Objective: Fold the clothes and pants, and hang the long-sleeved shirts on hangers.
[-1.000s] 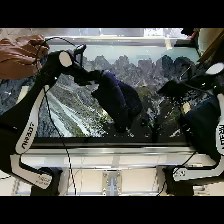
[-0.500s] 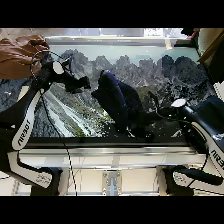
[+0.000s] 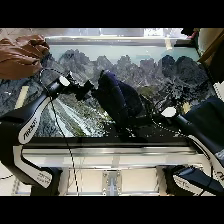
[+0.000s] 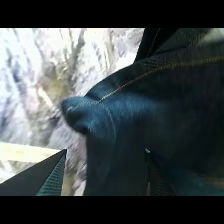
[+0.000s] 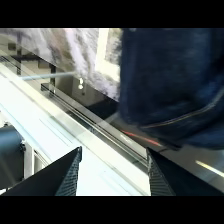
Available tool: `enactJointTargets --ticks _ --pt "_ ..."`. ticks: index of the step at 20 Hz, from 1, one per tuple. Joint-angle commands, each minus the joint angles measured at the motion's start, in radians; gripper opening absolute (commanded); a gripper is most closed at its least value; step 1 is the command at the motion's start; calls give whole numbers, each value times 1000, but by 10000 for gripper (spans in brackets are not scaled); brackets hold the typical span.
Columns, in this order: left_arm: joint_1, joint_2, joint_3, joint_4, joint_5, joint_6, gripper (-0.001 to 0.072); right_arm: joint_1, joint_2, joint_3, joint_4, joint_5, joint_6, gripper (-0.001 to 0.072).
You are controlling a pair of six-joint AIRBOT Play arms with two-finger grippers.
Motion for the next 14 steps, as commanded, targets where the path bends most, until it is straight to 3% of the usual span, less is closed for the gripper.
enactJointTargets --ticks 1,5,6,7,8,11,13,14 --pt "-2 -55 -8 -127 78 -4 532 11 75 -2 -39 -37 71 447" --pt "-3 -85 -8 -241 100 0 524 11 108 -1 -187 -32 178 447" --pt "-5 -84 -8 -241 115 0 421 11 108 -1 -211 -29 193 447" --pt "-6 -84 -8 -241 132 0 180 11 108 -1 -221 -26 194 448" --pt "-7 -84 -8 -241 147 0 30 11 108 -1 -223 -27 194 447" --pt "-9 -84 -8 -241 179 0 22 11 105 -4 -239 -40 190 452" --pt "-6 -84 -8 -241 179 1 22 11 83 -4 -232 -61 192 556" --pt "-6 -84 -8 -241 179 16 23 11 65 -4 -207 -60 192 555"
